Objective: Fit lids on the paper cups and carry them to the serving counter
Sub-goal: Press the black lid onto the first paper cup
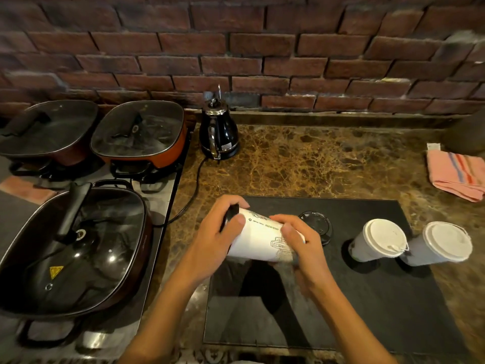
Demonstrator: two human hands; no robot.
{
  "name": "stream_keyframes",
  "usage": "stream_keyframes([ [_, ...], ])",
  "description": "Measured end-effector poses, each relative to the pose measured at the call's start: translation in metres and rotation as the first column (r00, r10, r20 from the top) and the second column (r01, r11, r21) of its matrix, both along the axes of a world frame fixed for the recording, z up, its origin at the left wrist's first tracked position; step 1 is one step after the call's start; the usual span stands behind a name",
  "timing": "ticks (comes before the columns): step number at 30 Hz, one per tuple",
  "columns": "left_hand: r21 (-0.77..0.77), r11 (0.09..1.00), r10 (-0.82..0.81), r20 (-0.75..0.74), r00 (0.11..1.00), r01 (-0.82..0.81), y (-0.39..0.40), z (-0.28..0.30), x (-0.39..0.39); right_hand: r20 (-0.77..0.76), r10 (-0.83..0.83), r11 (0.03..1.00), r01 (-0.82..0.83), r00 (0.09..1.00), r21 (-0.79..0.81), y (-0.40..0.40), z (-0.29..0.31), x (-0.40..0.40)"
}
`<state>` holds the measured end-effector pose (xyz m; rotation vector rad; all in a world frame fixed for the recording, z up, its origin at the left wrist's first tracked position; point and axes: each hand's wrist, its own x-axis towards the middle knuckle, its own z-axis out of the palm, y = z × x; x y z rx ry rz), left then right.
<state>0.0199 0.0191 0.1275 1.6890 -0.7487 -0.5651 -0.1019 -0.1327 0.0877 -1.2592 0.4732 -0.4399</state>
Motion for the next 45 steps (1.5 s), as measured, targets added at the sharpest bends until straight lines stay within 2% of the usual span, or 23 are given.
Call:
stream_keyframes([
  [4,-0.107,0.994,0.027,-0.114,0.993,-0.039,-0.006,0.045,-0.012,0.121,-0.102,0.990,0.113,0.987,-0.082,0.005,0.034,-0.006],
  [10,-0.194,0.980,0.012,-0.115,0.993,-0.034,-0.017,0.087,-0.012,0.291,-0.283,0.903,0.356,0.914,-0.239,0.017,0.070,-0.005],
  [14,-0.246,0.964,0.046,-0.210,0.977,-0.098,-0.012,0.083,-0.020,0.312,-0.282,0.864,0.381,0.907,-0.328,0.020,0.085,-0.006],
  [18,-0.245,0.969,-0.022,-0.201,0.979,-0.028,-0.006,0.080,-0.023,0.304,-0.237,0.845,0.350,0.923,-0.405,0.021,0.083,-0.017],
  [21,-0.195,0.980,-0.074,-0.231,0.970,0.029,-0.003,0.090,-0.018,0.388,-0.188,0.769,0.381,0.902,-0.513,0.019,0.088,-0.022],
  [24,-0.191,0.982,-0.043,-0.266,0.963,-0.009,-0.002,0.099,-0.018,0.465,-0.165,0.683,0.440,0.870,-0.582,0.022,0.094,-0.022],
  [26,-0.221,0.975,-0.033,-0.217,0.976,-0.016,-0.002,0.101,-0.024,0.498,-0.184,0.676,0.477,0.847,-0.562,0.025,0.096,-0.023],
  [29,-0.255,0.967,-0.058,-0.139,0.989,0.021,0.001,0.100,-0.030,0.501,-0.229,0.717,0.493,0.835,-0.493,0.033,0.095,-0.026],
  [33,-0.246,0.968,-0.077,-0.093,0.993,0.052,0.002,0.098,-0.028,0.431,-0.285,0.766,0.474,0.856,-0.435,0.037,0.091,-0.030],
  [36,-0.246,0.968,0.017,-0.118,0.993,-0.045,-0.005,0.097,-0.025,0.297,-0.321,0.866,0.405,0.899,-0.292,0.030,0.100,-0.027],
  [39,-0.318,0.937,0.124,-0.082,0.989,-0.144,-0.009,0.092,-0.025,0.264,-0.327,0.918,0.372,0.907,-0.139,0.022,0.114,-0.018],
  [40,-0.342,0.926,0.149,-0.064,0.987,-0.162,-0.009,0.091,-0.025,0.259,-0.299,0.924,0.346,0.919,-0.164,0.021,0.117,-0.017],
  [42,-0.371,0.909,0.184,-0.049,0.982,-0.189,-0.006,0.090,-0.023,0.232,-0.198,0.900,0.270,0.952,-0.343,0.022,0.117,-0.018],
  [44,-0.362,0.911,0.204,-0.021,0.979,-0.198,-0.001,0.093,-0.018,0.180,-0.063,0.796,0.158,0.982,-0.584,0.021,0.116,-0.023],
  [45,-0.354,0.915,0.200,-0.017,0.980,-0.194,0.001,0.094,-0.015,0.148,0.009,0.702,0.099,0.989,-0.706,0.019,0.115,-0.027],
])
